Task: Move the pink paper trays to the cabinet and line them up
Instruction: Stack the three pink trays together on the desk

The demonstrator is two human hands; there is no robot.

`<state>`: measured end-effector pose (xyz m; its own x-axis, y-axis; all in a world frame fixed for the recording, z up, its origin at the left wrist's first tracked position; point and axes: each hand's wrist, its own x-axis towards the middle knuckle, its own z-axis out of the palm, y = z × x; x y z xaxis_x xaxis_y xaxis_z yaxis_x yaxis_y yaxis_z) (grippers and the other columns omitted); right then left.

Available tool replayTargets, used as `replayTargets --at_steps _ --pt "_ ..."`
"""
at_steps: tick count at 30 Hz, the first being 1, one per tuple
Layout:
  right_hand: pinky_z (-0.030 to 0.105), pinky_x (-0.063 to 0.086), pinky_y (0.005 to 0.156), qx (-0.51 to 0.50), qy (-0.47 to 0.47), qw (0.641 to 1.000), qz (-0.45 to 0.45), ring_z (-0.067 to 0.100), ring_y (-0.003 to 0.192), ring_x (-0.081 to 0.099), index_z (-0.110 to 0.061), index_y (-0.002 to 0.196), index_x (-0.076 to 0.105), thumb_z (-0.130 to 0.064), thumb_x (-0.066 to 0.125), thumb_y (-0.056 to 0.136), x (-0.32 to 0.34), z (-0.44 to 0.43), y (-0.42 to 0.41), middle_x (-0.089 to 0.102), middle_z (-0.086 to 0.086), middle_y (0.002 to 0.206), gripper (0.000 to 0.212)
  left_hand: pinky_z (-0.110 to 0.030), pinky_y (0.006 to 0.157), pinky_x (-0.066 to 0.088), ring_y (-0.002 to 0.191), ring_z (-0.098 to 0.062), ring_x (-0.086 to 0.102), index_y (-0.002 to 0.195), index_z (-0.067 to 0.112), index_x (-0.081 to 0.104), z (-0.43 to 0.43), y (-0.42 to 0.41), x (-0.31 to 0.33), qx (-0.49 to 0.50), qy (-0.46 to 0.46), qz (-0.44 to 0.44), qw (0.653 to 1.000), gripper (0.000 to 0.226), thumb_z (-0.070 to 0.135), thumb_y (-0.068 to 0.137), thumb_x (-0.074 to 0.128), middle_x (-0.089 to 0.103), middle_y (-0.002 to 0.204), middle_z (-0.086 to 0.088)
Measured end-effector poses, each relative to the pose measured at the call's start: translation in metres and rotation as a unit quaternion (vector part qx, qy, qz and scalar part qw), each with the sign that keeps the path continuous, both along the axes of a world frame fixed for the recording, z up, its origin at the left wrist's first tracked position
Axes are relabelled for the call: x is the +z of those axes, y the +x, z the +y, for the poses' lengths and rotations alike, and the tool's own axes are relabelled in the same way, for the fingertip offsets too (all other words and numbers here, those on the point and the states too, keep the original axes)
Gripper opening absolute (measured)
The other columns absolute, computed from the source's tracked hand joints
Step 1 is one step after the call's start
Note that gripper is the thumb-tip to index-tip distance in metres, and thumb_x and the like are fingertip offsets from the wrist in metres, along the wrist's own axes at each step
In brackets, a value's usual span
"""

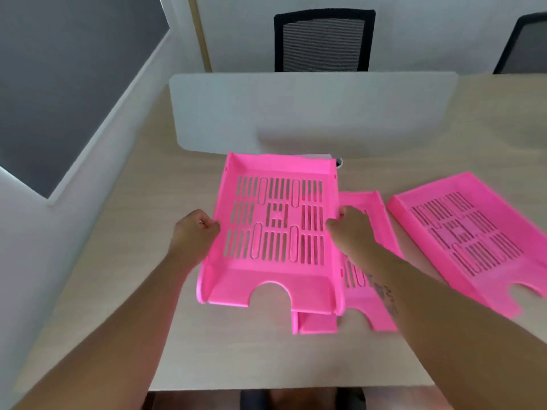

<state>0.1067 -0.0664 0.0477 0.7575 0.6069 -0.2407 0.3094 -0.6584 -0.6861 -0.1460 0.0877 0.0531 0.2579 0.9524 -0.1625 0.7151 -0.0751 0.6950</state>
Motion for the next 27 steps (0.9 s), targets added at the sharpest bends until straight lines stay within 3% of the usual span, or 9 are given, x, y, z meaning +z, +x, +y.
replayTargets --at_steps 2,4,7,10,14,20,23,25,27 --pt "0.033 0.051 0.054 -0.009 -0.013 1.000 -0.008 0.018 0.059 0.055 -0.014 0.079 0.052 -0.009 0.054 0.091 -0.002 -0.026 0.028 0.059 0.003 0.074 0.014 -0.025 0.051 0.044 0.059 -0.014 0.053 0.086 0.007 0.065 -0.027 0.028 0.000 -0.010 -0.006 0.000 1.000 0.013 0.018 0.092 0.063 0.063 0.076 -0.003" --pt "0.037 0.057 0.058 -0.014 -0.022 1.000 -0.007 0.022 0.065 0.063 -0.008 0.098 0.062 -0.011 0.054 0.091 -0.003 -0.052 0.053 0.066 0.008 0.083 0.011 -0.025 0.051 0.043 0.058 -0.013 0.051 0.087 0.005 0.064 -0.054 0.054 -0.002 -0.018 -0.010 0.001 1.000 0.014 0.018 0.092 0.063 0.060 0.073 -0.001" --pt "0.021 0.046 0.041 -0.005 -0.014 1.000 0.003 0.013 0.056 0.061 -0.004 0.129 0.058 -0.009 0.053 0.092 -0.010 -0.084 0.084 0.070 0.010 0.094 0.037 -0.027 0.050 0.042 0.057 -0.015 0.048 0.087 0.000 0.062 -0.088 0.084 -0.008 -0.022 -0.020 -0.002 1.000 0.017 0.017 0.092 0.061 0.057 0.071 -0.003" --pt "0.021 0.041 0.040 0.010 -0.004 1.000 -0.001 0.010 0.052 0.056 -0.004 0.132 0.059 -0.007 0.051 0.093 -0.013 -0.103 0.104 0.066 -0.002 0.085 0.039 -0.027 0.050 0.040 0.058 -0.016 0.046 0.089 -0.002 0.060 -0.110 0.105 -0.013 -0.007 -0.031 -0.002 0.999 0.019 0.016 0.092 0.060 0.055 0.073 -0.004" --pt "0.021 0.041 0.041 0.025 -0.011 1.000 0.010 0.010 0.052 0.056 -0.004 0.136 0.057 -0.003 0.050 0.096 -0.016 -0.114 0.113 0.072 0.014 0.107 0.040 -0.026 0.049 0.040 0.057 -0.015 0.044 0.092 -0.003 0.059 -0.128 0.116 -0.020 0.007 -0.037 0.014 0.999 0.019 0.016 0.095 0.057 0.054 0.073 -0.004" --pt "0.016 0.038 0.031 0.035 0.014 0.999 0.038 0.004 0.037 0.050 -0.019 0.150 0.043 -0.003 0.044 0.098 -0.032 -0.115 0.118 0.070 0.011 0.119 0.053 -0.026 0.050 0.041 0.057 -0.016 0.043 0.094 -0.003 0.057 -0.133 0.113 -0.034 0.017 -0.041 0.033 0.998 0.024 0.020 0.097 0.055 0.054 0.073 -0.004" --pt "0.011 0.032 0.029 0.040 0.028 0.999 0.016 0.001 0.025 0.044 -0.028 0.156 0.032 -0.004 0.038 0.103 -0.028 -0.117 0.113 0.071 0.008 0.107 0.059 -0.027 0.052 0.042 0.058 -0.015 0.044 0.095 0.000 0.059 -0.130 0.109 -0.039 0.016 -0.045 0.030 0.998 0.026 0.025 0.098 0.057 0.056 0.075 -0.005" --pt "0.015 0.033 0.031 0.044 0.027 0.998 0.023 0.002 0.032 0.040 -0.024 0.154 0.036 -0.009 0.038 0.106 -0.025 -0.119 0.112 0.068 0.002 0.092 0.050 -0.027 0.053 0.044 0.061 -0.015 0.048 0.096 0.003 0.060 -0.129 0.108 -0.039 0.007 -0.049 0.023 0.998 0.026 0.029 0.099 0.056 0.060 0.080 -0.005" --pt "0.018 0.039 0.035 0.045 0.027 0.998 0.040 0.005 0.041 0.043 -0.026 0.155 0.034 -0.017 0.044 0.105 -0.028 -0.122 0.113 0.070 0.003 0.103 0.052 -0.027 0.061 0.050 0.073 -0.015 0.059 0.102 0.008 0.061 -0.130 0.107 -0.038 -0.001 -0.061 0.006 0.998 0.026 0.033 0.100 0.055 0.067 0.093 -0.002"
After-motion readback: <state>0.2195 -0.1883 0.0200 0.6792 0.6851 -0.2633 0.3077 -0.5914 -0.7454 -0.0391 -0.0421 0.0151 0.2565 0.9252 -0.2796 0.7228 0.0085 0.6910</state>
